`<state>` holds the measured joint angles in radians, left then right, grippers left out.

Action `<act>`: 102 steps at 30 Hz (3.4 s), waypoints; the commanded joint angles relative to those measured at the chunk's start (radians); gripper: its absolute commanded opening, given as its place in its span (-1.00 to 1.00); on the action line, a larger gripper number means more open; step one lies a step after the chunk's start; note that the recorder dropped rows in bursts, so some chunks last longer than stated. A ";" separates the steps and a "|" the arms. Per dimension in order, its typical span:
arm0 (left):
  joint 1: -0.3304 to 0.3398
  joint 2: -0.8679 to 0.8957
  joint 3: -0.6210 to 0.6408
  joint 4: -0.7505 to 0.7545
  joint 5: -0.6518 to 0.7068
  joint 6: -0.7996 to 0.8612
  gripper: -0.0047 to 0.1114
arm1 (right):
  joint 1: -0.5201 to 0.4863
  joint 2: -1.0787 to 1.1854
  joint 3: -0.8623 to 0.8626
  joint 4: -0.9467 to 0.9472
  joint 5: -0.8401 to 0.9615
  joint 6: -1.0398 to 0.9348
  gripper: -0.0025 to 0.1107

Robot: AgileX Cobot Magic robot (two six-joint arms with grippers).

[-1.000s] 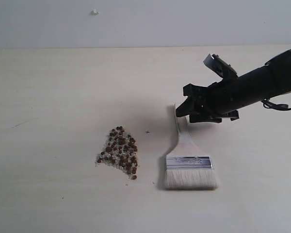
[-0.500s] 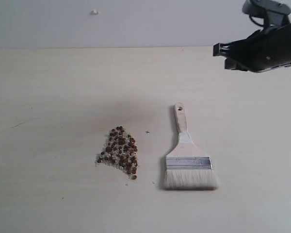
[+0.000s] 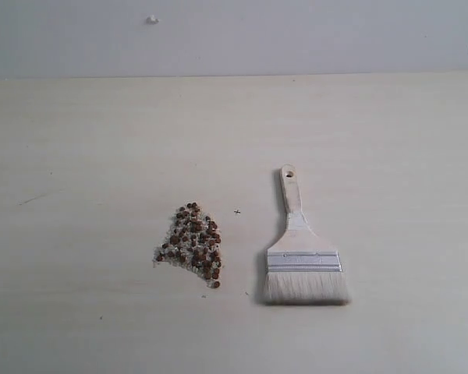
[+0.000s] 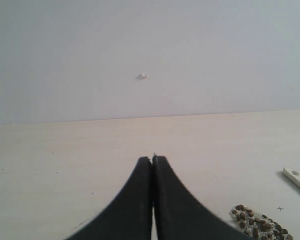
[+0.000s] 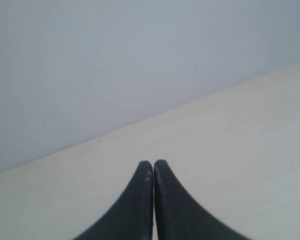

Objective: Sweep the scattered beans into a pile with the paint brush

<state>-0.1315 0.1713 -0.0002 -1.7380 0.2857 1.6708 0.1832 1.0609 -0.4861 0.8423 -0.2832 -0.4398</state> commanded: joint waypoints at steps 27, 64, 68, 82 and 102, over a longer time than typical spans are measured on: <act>0.003 -0.008 0.000 -0.006 0.003 -0.001 -0.92 | 0.073 -0.235 0.052 -0.082 0.202 -0.002 -0.96; 0.003 -0.008 0.000 -0.006 0.000 -0.001 -0.92 | -0.219 -1.052 0.290 -0.781 0.525 0.521 -0.96; 0.003 -0.008 0.000 -0.006 -0.002 -0.001 -0.92 | -0.219 -1.061 0.380 -0.799 0.494 0.521 -0.96; 0.003 -0.008 0.000 -0.006 -0.002 -0.001 -0.92 | -0.219 -1.061 0.486 -0.862 0.542 0.514 -0.96; 0.003 -0.008 0.000 -0.006 -0.002 -0.001 -0.92 | -0.219 -1.061 0.486 -0.867 0.542 0.520 -0.96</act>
<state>-0.1315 0.1713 -0.0002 -1.7380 0.2857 1.6708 -0.0315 0.0060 -0.0044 -0.0250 0.2577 0.0786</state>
